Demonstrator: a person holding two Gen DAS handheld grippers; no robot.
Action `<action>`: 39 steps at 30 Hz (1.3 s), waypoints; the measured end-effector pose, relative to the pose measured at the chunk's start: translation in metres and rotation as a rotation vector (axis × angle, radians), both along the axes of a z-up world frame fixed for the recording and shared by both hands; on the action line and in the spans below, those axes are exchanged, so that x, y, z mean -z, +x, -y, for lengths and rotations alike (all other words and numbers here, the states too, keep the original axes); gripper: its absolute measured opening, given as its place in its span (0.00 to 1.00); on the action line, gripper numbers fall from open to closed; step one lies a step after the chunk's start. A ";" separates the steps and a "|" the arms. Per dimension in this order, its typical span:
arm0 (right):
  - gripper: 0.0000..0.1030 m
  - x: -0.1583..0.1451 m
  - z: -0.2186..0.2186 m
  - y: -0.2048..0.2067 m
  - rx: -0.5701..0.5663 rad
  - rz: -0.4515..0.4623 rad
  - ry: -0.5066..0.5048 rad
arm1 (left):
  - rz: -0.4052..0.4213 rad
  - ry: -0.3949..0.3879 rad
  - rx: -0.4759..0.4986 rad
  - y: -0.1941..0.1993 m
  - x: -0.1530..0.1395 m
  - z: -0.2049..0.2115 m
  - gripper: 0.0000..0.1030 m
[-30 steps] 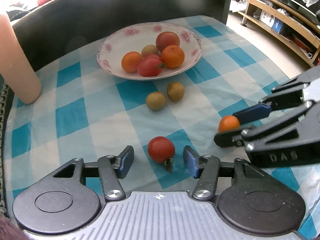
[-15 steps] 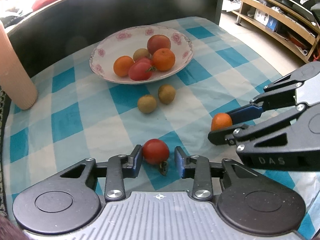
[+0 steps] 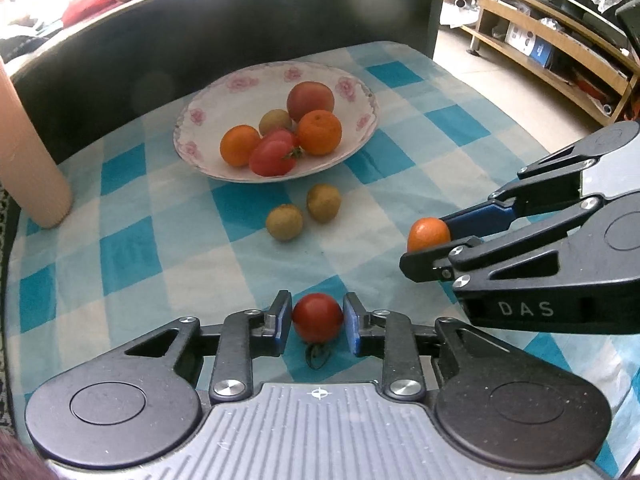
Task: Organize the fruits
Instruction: 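Close the left tool on the red cherry tomato while the right tool lifts the mandarin, then carry the cherry tomato and mandarin into the plate and open both tools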
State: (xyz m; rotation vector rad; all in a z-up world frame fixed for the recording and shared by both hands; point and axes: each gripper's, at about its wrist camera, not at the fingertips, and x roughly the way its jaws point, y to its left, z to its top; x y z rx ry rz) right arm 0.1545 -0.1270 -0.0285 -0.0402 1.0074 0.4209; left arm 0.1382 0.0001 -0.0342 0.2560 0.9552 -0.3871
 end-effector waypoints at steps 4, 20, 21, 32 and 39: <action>0.43 0.002 0.001 0.000 0.000 -0.007 -0.005 | -0.020 0.000 -0.008 0.001 0.005 -0.003 0.36; 0.43 0.003 0.004 0.004 0.027 -0.010 -0.011 | -0.009 -0.006 -0.017 0.002 0.000 -0.004 0.35; 0.43 0.003 0.004 0.005 0.030 -0.007 -0.011 | -0.003 -0.011 -0.023 0.004 -0.002 -0.005 0.35; 0.43 -0.017 0.009 0.022 0.073 0.050 0.014 | 0.082 -0.051 -0.062 0.028 -0.036 -0.001 0.35; 0.43 -0.029 0.010 0.042 0.113 0.080 0.035 | 0.104 -0.082 -0.098 0.059 -0.046 0.000 0.35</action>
